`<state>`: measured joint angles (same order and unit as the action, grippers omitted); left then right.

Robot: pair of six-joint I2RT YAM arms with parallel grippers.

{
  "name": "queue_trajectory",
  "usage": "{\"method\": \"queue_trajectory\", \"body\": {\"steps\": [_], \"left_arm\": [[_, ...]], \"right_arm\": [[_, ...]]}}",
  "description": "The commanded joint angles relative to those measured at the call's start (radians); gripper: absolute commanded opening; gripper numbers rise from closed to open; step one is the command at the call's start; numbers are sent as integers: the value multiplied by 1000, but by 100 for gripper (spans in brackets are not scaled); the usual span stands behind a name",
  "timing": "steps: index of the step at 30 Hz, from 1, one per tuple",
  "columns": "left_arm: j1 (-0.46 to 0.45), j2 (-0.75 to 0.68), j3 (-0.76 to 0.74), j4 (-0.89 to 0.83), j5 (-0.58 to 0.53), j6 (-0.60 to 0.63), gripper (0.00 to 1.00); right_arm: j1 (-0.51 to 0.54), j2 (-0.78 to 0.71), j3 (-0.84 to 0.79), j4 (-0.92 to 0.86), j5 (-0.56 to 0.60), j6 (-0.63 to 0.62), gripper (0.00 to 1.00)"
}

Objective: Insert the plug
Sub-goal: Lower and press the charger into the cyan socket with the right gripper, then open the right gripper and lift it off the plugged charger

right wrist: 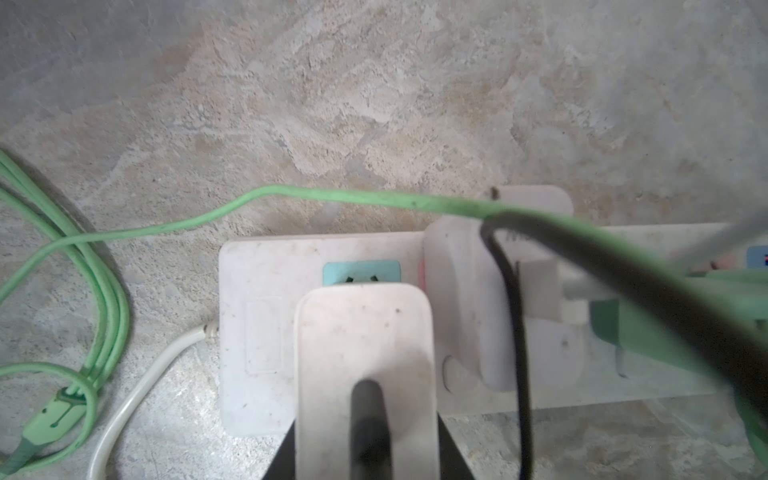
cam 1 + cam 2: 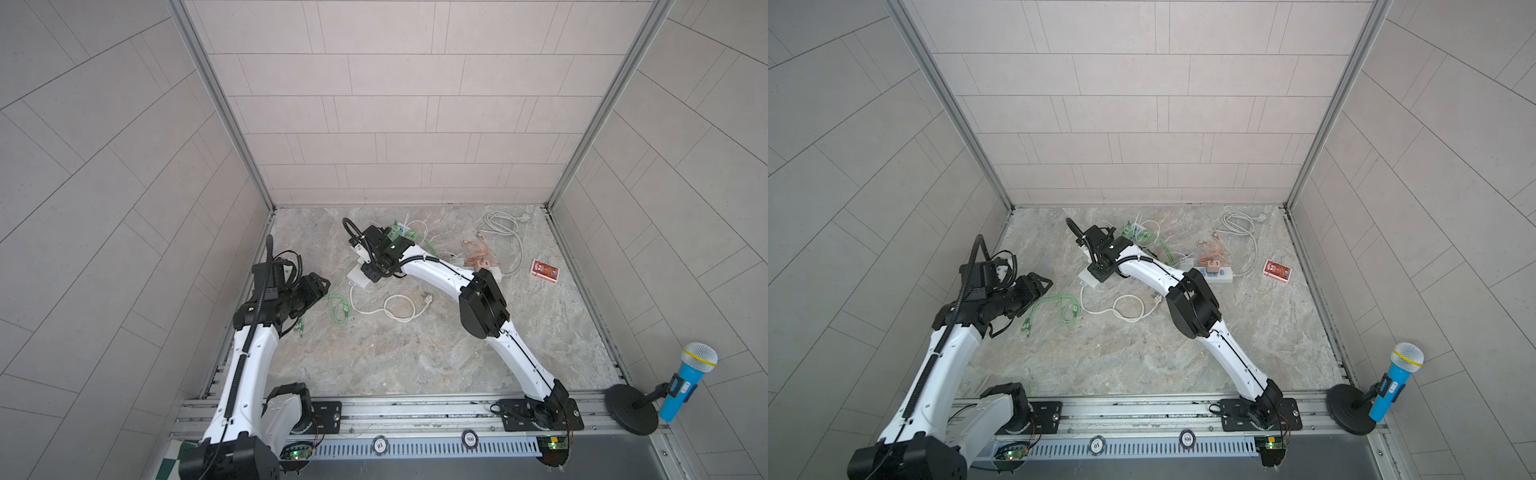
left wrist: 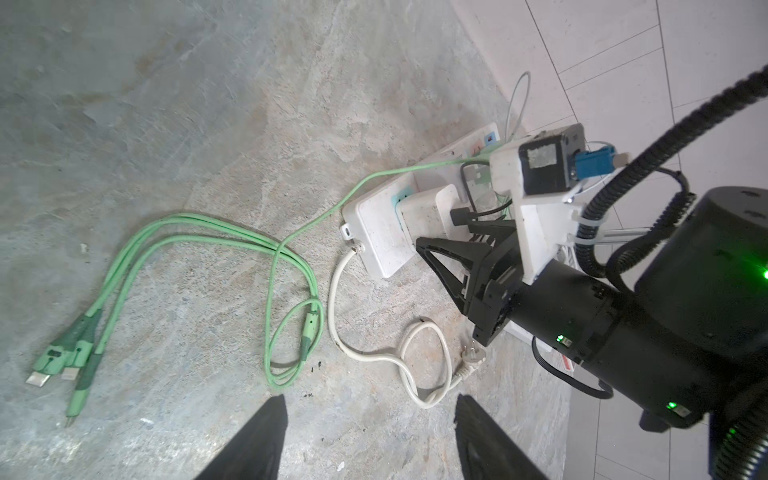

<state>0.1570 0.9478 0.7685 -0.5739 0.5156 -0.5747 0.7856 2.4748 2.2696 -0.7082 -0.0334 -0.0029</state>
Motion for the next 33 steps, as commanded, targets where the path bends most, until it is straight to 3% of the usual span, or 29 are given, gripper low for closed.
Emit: {"method": "queue_trajectory", "body": {"steps": [1, 9, 18, 20, 28, 33], "left_arm": [[6, -1, 4, 26, -30, 5, 71], [6, -23, -10, 26, -26, 1, 72], [6, -47, -9, 8, -40, 6, 79], [6, -49, -9, 11, -44, 6, 88], [6, -52, -3, 29, -52, -5, 95], [6, -64, 0, 68, -54, -24, 100]], "right_arm": [[-3, 2, -31, 1, 48, -22, 18], [-6, -63, -71, 129, -20, -40, 38], [-6, -156, -123, 140, -99, -42, 51], [-6, -193, -152, 147, -103, -40, 52], [-5, -366, -337, 182, -153, -30, 55], [-8, -520, -521, 236, -92, -31, 55]]}}
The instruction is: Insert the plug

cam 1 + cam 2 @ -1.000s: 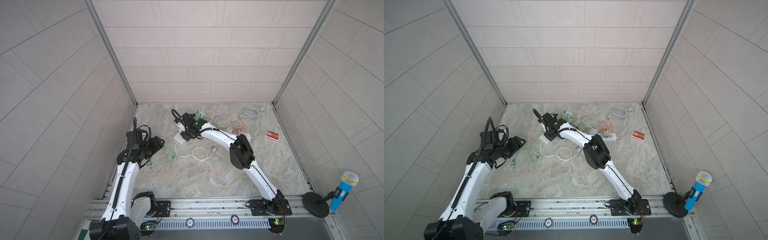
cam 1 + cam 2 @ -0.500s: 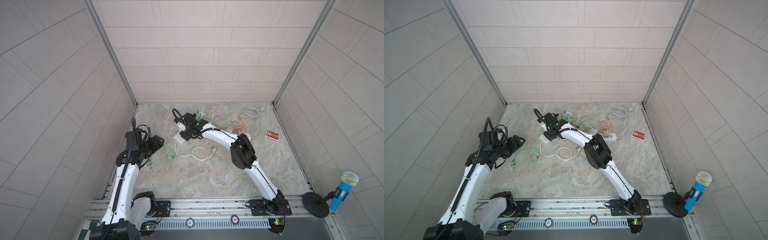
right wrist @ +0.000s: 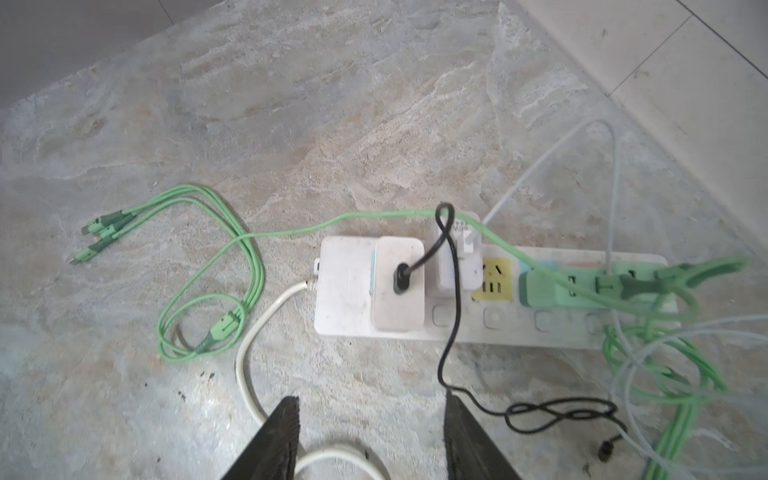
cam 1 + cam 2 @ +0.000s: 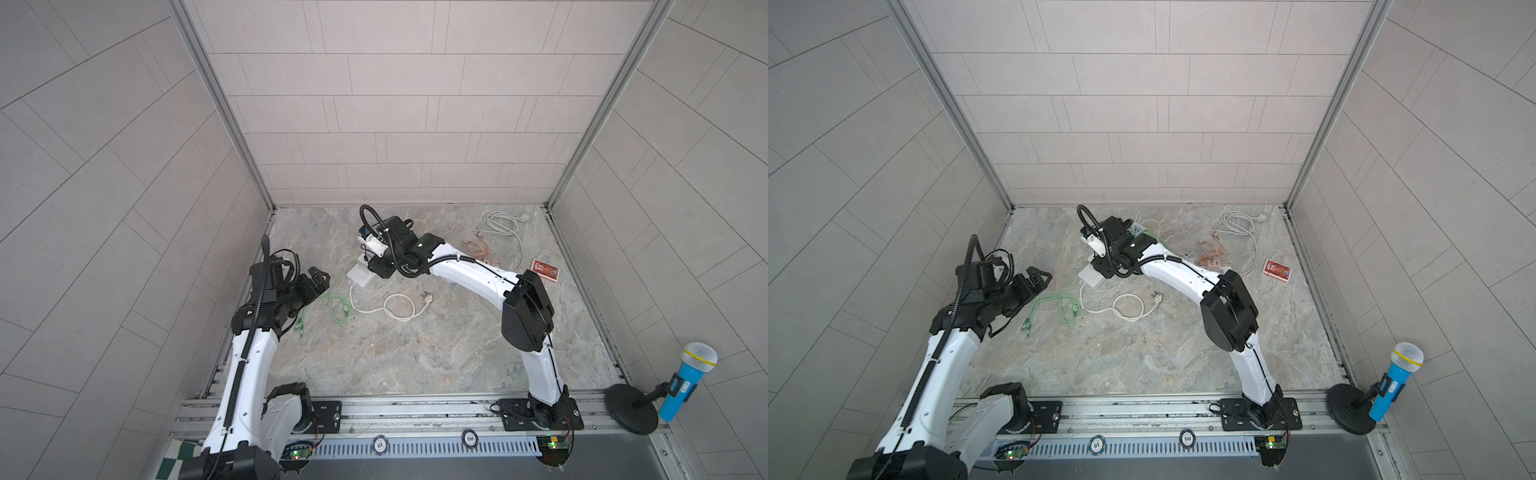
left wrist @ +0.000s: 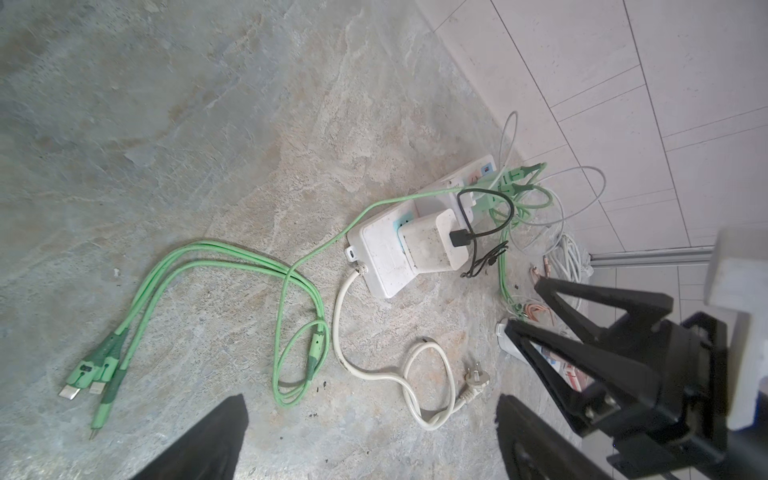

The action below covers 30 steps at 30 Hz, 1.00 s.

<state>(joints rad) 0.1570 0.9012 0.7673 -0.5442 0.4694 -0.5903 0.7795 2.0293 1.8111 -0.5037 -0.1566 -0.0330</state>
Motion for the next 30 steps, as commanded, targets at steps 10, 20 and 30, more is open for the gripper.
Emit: {"method": "queue_trajectory", "body": {"steps": [10, 20, 30], "left_arm": [[6, -41, 1, 175, -52, -49, 100], [1, -71, -51, 371, -146, -115, 100], [-10, -39, -118, 555, -341, -101, 100]], "right_arm": [[-78, -386, -372, 151, 217, 67, 55], [-269, -693, -628, 258, 239, 173, 55], [-329, -939, -980, 563, 501, 225, 68]]}}
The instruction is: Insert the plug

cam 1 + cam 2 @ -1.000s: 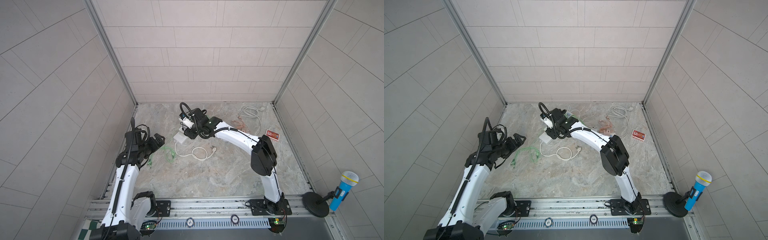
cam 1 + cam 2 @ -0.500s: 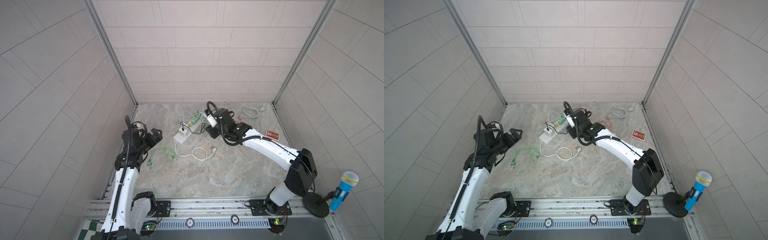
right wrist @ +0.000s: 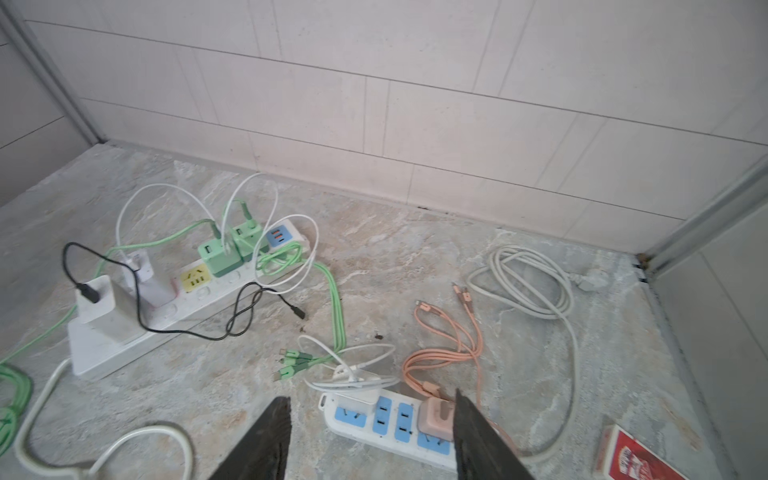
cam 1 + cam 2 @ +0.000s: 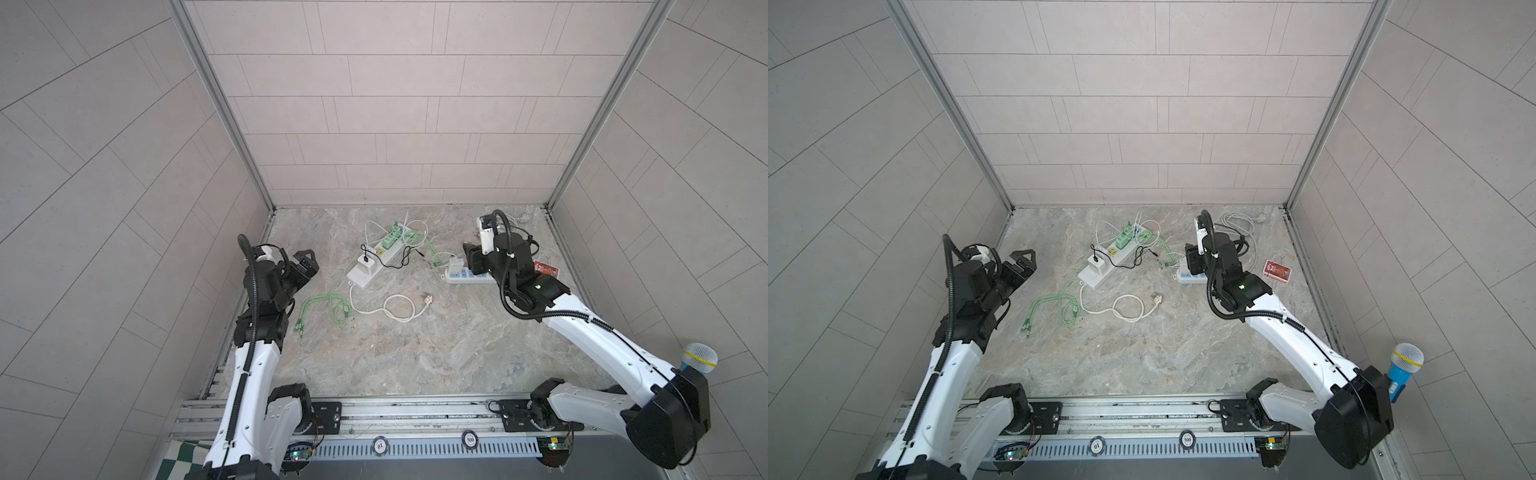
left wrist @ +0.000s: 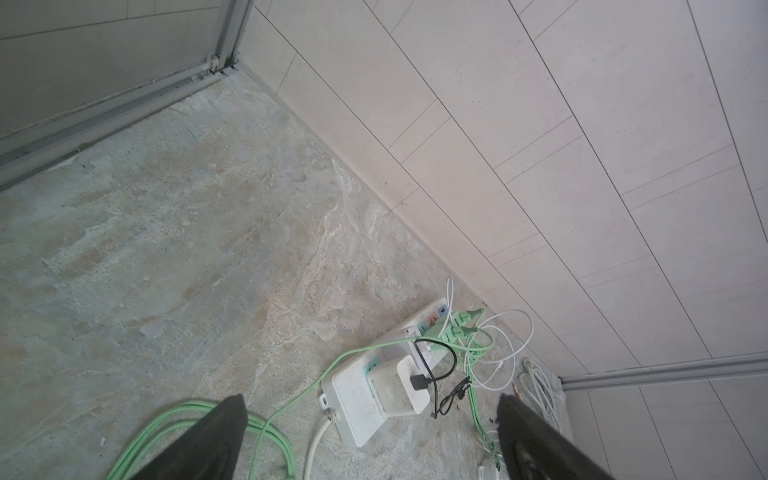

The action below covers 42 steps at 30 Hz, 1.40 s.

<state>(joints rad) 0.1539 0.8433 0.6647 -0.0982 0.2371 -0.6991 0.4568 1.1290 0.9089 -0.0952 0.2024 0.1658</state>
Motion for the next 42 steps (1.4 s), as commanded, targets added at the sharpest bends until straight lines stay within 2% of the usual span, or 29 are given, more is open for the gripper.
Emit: {"method": "queue_trajectory", "body": {"steps": [1, 3, 6, 8, 10, 13, 16, 19, 21, 27, 30, 33, 39, 42], "left_arm": [[-10, 36, -26, 137, -139, 21, 100], [-11, 75, -53, 205, -171, 40, 100], [-27, 147, -103, 334, -159, 131, 100], [-39, 191, -170, 464, -158, 194, 100], [-51, 220, -231, 566, -188, 242, 100], [-73, 259, -287, 646, -273, 364, 100], [-91, 323, -316, 729, -307, 501, 100], [-95, 381, -336, 869, -303, 549, 100], [-103, 382, -326, 852, -288, 599, 100], [-112, 342, -366, 863, -325, 621, 100], [-123, 357, -393, 847, -362, 650, 100], [-128, 435, -407, 961, -334, 672, 100], [-132, 653, -473, 1287, -348, 678, 100], [-132, 762, -473, 1414, -346, 673, 100]], "right_arm": [[-7, -53, -116, 196, 193, 27, 73], [-9, -63, -161, 243, 282, 28, 78], [-14, -51, -208, 289, 401, -7, 91], [-24, -26, -237, 323, 496, -23, 96], [-36, -11, -279, 386, 535, -40, 99], [-47, -11, -395, 563, 516, -138, 99], [-65, -2, -450, 665, 525, -193, 99], [-106, 34, -441, 634, 493, -198, 99], [-126, 64, -428, 601, 496, -186, 99], [-151, 145, -509, 739, 502, -166, 99], [-156, 157, -527, 754, 489, -163, 99], [-162, 170, -550, 811, 479, -185, 99], [-188, 220, -616, 990, 337, -230, 99], [-186, 280, -629, 1085, 322, -264, 99]]}}
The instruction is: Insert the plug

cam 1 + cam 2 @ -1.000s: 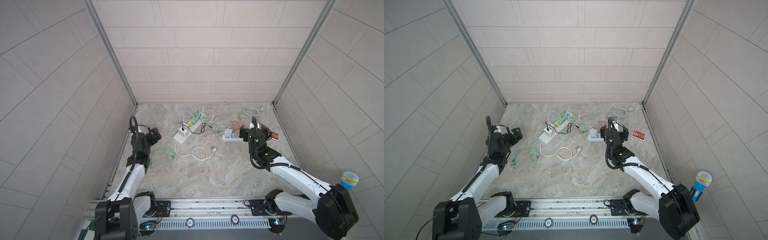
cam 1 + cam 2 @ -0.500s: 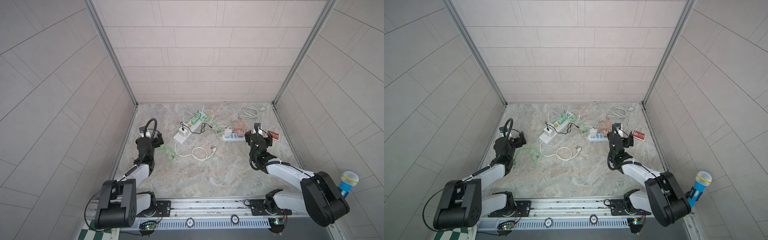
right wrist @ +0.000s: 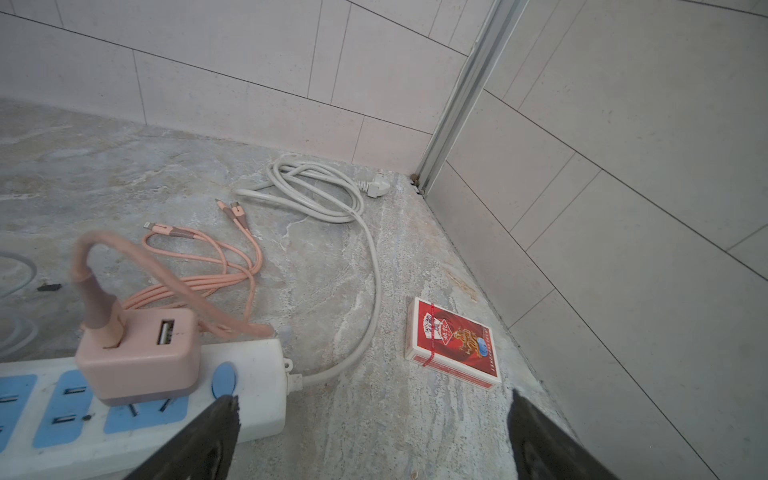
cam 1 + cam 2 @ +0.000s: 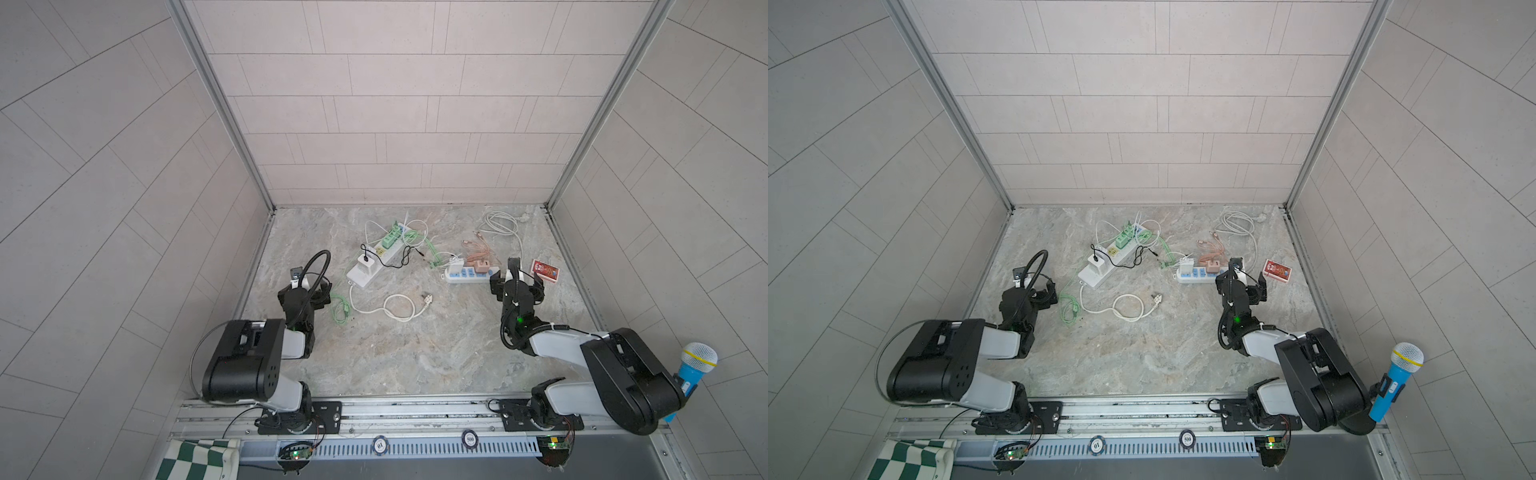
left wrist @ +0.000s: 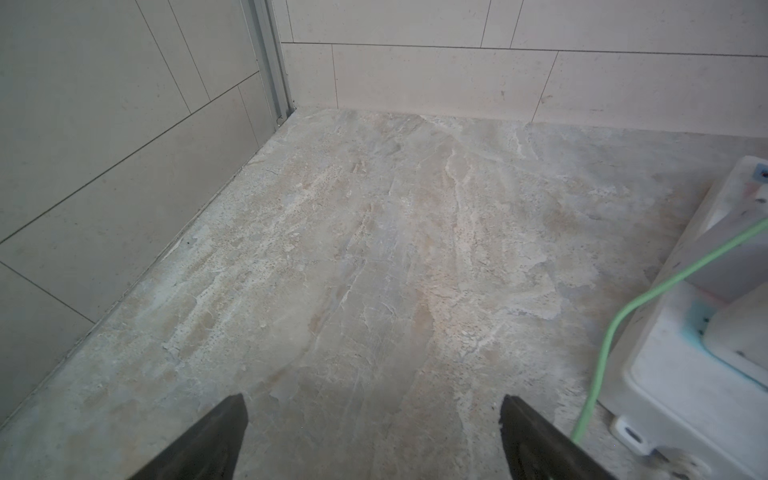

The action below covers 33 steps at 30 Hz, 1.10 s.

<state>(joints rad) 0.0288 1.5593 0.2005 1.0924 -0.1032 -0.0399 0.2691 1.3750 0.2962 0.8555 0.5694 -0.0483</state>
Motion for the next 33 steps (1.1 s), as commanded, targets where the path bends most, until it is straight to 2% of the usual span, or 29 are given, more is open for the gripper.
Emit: {"method": "queue_trajectory", "body": {"steps": [1, 3, 5, 7, 9, 12, 16, 22, 25, 33], "left_arm": [[-7, 13, -5, 162, -2, 16, 100], [-8, -22, 15, 76, 30, 25, 100], [-11, -9, 27, 75, 52, 39, 100], [-10, 25, 13, 150, 56, 40, 100], [-10, 7, 4, 139, 57, 41, 100], [-10, 20, 2, 160, 52, 39, 100], [-10, 19, 7, 154, 54, 40, 100], [-10, 13, -9, 167, 53, 40, 100], [-11, 30, -40, 241, 42, 32, 100], [-11, 31, -22, 220, 45, 38, 100]], "right_arm": [[-1, 44, -37, 197, -28, -67, 99], [-28, 80, -71, 326, 9, -47, 99], [-60, 130, -94, 389, -65, -22, 99], [-62, 220, -95, 483, -133, -44, 99], [-66, 300, -92, 568, -135, -51, 100], [-71, 247, -73, 447, -151, -38, 99], [-71, 271, -88, 515, -147, -42, 99], [-71, 269, -84, 507, -144, -41, 99], [-71, 271, -83, 506, -144, -41, 99], [-71, 271, -83, 504, -144, -41, 99]]}}
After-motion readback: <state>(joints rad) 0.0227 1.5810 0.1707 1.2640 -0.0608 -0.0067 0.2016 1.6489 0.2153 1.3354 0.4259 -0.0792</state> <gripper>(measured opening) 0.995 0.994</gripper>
